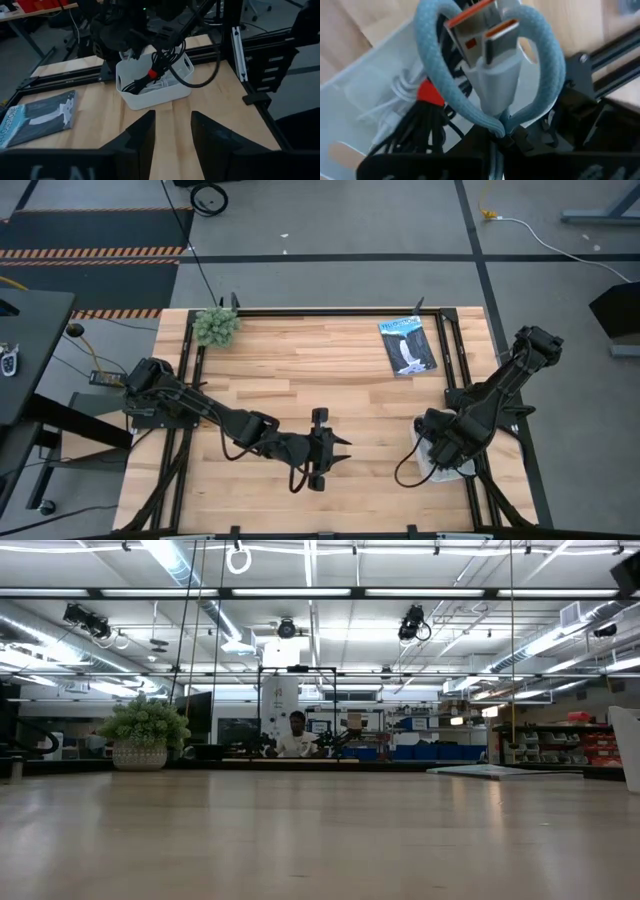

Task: Pick and place USB-C Cables
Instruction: Put the gray charger cable into the white container, then return to Home Position

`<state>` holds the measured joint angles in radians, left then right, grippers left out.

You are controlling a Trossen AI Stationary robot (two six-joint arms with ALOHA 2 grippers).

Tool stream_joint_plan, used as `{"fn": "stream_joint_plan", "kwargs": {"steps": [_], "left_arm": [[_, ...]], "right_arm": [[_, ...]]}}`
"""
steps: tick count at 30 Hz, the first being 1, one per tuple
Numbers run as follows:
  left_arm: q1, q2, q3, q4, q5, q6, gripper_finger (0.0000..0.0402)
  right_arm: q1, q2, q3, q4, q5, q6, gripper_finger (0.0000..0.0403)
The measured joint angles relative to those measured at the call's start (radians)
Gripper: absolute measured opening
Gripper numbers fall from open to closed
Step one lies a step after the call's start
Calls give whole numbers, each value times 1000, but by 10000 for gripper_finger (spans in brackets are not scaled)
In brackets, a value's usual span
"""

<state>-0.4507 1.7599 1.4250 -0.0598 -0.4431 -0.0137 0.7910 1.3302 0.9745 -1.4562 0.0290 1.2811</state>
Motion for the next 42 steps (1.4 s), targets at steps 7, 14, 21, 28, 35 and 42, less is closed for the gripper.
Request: {"fn": "stream_joint_plan", "kwargs": {"steps": [7, 14, 21, 28, 35, 42], "left_arm": [[-1, 0, 0, -4, 1, 27, 133], [-6, 0, 0, -7, 3, 27, 133], [-14, 0, 0, -21, 4, 26, 133], [-13, 0, 1, -32, 4, 0, 133], [-14, 0, 1, -52, 4, -28, 133], [-16, -1, 1, -65, 4, -28, 133]], "right_arm": [[-24, -82, -113, 78, -53, 66, 27], [-41, -126, -153, 99, -125, 121, 51], [-41, -155, -154, 127, -147, 115, 97], [-41, -189, -154, 122, -145, 114, 131], [-39, -228, -154, 125, -101, 114, 132], [-32, -247, -72, 141, 32, 89, 131]]}}
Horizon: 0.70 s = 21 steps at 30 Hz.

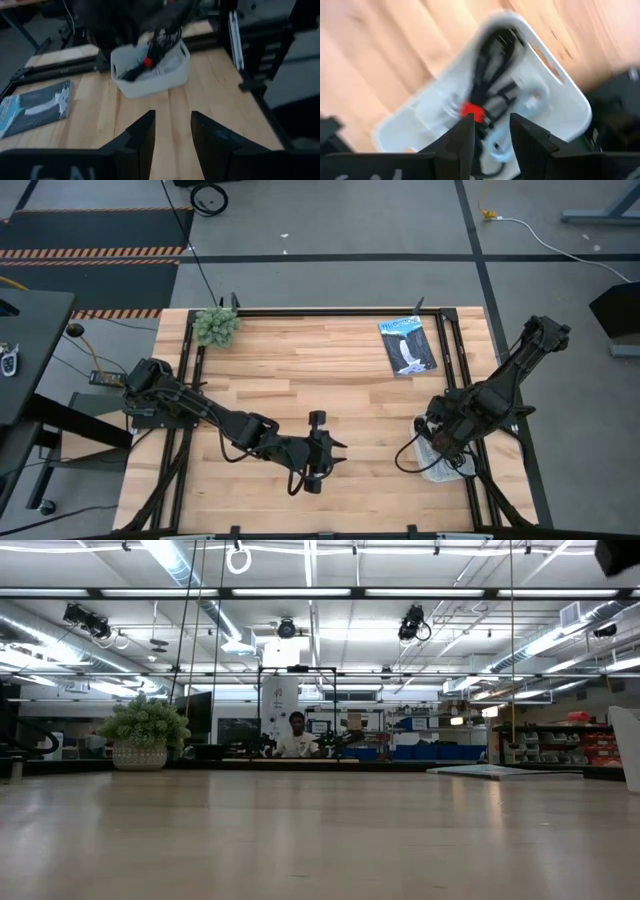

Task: Pick and place USB-C Cables
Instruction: Return to Home Position

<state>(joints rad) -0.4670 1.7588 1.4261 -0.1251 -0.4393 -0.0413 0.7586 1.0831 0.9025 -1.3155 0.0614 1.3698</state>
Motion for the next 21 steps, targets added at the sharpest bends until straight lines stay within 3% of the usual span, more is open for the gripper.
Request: {"fn": "stream_joint_plan", "kwargs": {"steps": [6, 10, 14, 21], "left_arm": [[-17, -115, 0, -277, 1, -17, 133], [-20, -205, -8, -354, 7, -37, 132], [-9, -269, -42, -321, 54, 0, 132], [50, -288, -278, 31, 193, 26, 132]], "right_arm": [[90, -30, 82, 59, 212, -196, 130], [126, -115, 67, 191, 389, -329, 129], [136, -206, 5, 359, 469, -473, 119], [136, -302, -164, 673, 583, -644, 89]]}}
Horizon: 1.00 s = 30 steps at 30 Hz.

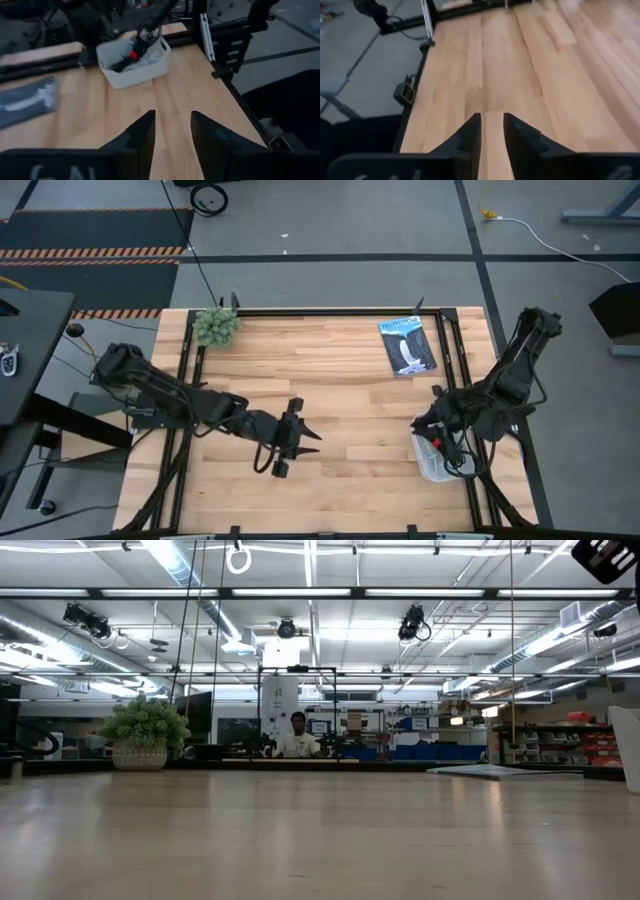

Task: Pick and place USB-C Cables
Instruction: Return to Home Position

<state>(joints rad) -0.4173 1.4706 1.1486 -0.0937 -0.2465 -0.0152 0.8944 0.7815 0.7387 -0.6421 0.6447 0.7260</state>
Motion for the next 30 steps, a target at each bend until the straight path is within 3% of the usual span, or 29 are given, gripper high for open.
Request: {"fn": "stream_joint_plan", "kwargs": {"steps": [5, 8, 18, 30], "left_arm": [[48, -2, -234, 290, 89, -26, 129], [70, -44, -328, 360, 113, -55, 118], [102, -318, -522, 384, 113, -106, 63], [133, -741, -759, 382, 96, -110, 9]], "right_arm": [[-6, -12, -143, 246, 5, -88, 77], [-8, -26, -202, 322, -38, -121, 73], [-30, -191, -295, 335, 14, -209, 48], [-55, -383, -299, 343, 21, -360, 10]]}}
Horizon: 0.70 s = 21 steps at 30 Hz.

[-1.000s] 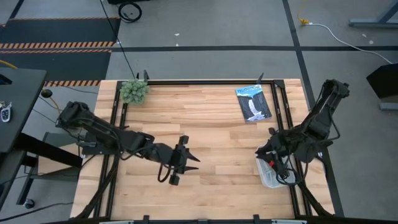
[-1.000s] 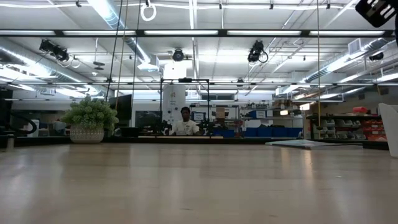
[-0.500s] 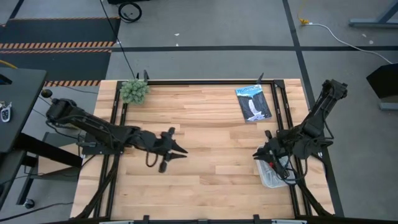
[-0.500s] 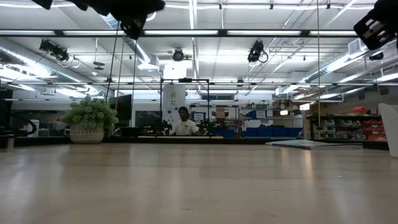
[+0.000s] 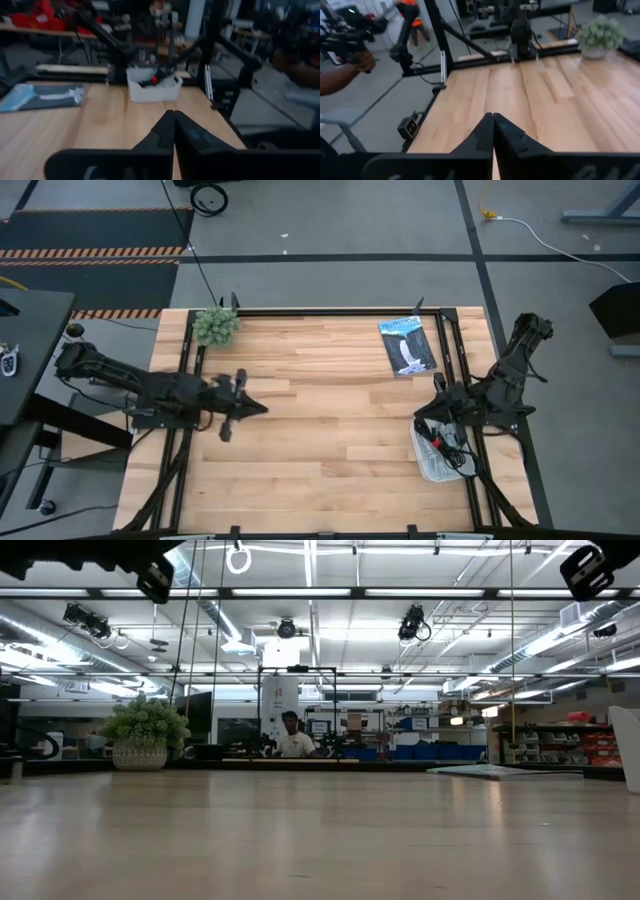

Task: Pick and place USB-C Cables
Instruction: Return to Home Position

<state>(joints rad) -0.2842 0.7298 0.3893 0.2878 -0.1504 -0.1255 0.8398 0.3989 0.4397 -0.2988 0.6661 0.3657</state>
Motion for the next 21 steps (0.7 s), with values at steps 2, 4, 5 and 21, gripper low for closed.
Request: {"fn": "stream_joint_plan", "kwargs": {"steps": [2, 4, 5, 21], "left_arm": [[8, -88, -41, 0, -19, -8, 6], [15, -169, -79, 1, -38, -18, 6], [20, -211, -97, -1, -48, -21, 6], [103, -606, -171, -158, -67, 15, 10]], "right_arm": [[0, -18, 0, 12, 1, -23, 6], [0, -30, 0, 35, 0, -54, 4], [0, -34, 0, 44, 0, -71, 4], [-121, -50, -22, 237, -64, -229, 5]]}}
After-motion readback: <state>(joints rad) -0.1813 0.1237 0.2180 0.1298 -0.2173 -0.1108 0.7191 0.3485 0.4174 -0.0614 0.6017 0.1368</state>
